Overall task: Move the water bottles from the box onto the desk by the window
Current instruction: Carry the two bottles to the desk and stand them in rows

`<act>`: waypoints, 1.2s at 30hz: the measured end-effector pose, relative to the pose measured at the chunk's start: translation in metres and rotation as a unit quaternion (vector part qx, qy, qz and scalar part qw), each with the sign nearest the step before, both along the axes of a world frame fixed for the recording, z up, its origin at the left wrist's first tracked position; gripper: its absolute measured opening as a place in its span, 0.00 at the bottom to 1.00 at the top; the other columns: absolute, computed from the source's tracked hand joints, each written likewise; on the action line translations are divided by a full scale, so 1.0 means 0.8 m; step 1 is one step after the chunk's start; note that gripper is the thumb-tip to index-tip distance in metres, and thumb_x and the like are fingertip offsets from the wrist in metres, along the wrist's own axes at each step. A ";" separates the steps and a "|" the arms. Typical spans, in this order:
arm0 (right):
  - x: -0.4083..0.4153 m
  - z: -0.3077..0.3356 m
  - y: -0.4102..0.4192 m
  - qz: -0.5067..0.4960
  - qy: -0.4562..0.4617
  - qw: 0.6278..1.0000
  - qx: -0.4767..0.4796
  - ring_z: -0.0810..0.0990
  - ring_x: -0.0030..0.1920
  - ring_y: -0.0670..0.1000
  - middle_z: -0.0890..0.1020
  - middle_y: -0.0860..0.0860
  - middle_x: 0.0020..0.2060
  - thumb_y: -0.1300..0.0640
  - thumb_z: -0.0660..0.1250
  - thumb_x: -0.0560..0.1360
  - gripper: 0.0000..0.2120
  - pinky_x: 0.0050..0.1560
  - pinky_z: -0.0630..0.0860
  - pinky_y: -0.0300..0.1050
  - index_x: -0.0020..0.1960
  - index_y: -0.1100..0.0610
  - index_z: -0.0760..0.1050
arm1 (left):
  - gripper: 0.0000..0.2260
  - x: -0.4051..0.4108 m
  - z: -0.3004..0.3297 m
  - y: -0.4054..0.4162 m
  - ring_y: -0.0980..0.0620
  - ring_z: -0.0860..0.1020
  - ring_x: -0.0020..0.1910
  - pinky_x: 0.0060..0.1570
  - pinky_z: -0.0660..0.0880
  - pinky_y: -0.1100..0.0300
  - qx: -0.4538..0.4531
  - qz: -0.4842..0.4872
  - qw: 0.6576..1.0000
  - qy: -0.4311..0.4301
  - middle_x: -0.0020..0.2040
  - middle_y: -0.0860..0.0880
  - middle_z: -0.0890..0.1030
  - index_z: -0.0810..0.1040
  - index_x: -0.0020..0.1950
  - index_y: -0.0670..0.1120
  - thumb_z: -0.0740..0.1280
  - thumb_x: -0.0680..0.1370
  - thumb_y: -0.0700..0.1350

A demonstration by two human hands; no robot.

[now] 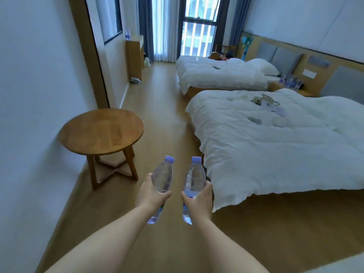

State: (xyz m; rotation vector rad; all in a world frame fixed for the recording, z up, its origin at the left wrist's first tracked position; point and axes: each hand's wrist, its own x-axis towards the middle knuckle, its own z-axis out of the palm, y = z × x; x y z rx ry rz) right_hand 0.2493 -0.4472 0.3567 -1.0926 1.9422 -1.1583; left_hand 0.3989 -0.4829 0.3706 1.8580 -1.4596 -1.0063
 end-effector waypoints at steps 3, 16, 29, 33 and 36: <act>0.019 0.004 -0.060 0.017 0.003 1.000 -0.007 0.76 0.56 0.51 0.73 0.50 0.59 0.53 0.78 0.65 0.37 0.56 0.77 0.49 0.68 0.52 0.62 | 0.37 0.016 0.009 -0.050 0.47 0.77 0.56 0.50 0.73 0.56 -0.016 0.028 0.999 0.000 0.61 0.50 0.76 0.63 0.69 0.51 0.78 0.65 0.53; -0.002 0.025 -0.397 0.072 0.011 0.997 -0.028 0.76 0.55 0.52 0.71 0.50 0.58 0.53 0.77 0.67 0.35 0.52 0.76 0.47 0.67 0.55 0.62 | 0.36 -0.009 0.025 -0.362 0.48 0.77 0.55 0.49 0.74 0.57 -0.050 0.089 0.995 0.008 0.60 0.50 0.76 0.63 0.69 0.49 0.77 0.66 0.53; -0.006 0.027 -0.763 0.101 0.048 0.994 -0.020 0.75 0.55 0.52 0.71 0.51 0.58 0.51 0.77 0.68 0.36 0.54 0.78 0.49 0.68 0.57 0.60 | 0.33 -0.006 0.027 -0.708 0.50 0.77 0.49 0.48 0.76 0.55 -0.040 0.123 0.991 0.012 0.55 0.52 0.76 0.65 0.64 0.52 0.78 0.65 0.54; 0.010 0.022 -0.889 0.094 0.056 0.994 -0.016 0.75 0.58 0.53 0.71 0.51 0.59 0.52 0.77 0.68 0.37 0.56 0.77 0.50 0.69 0.57 0.60 | 0.33 0.012 0.024 -0.833 0.48 0.77 0.50 0.48 0.76 0.55 -0.033 0.125 0.992 0.009 0.55 0.51 0.76 0.65 0.64 0.51 0.77 0.66 0.54; 0.025 0.029 -0.975 0.087 0.043 0.995 -0.018 0.76 0.57 0.54 0.71 0.51 0.59 0.51 0.77 0.67 0.37 0.56 0.78 0.51 0.68 0.56 0.60 | 0.33 0.022 0.036 -0.921 0.46 0.78 0.51 0.49 0.75 0.55 -0.028 0.131 0.991 0.004 0.56 0.49 0.77 0.65 0.65 0.49 0.77 0.66 0.53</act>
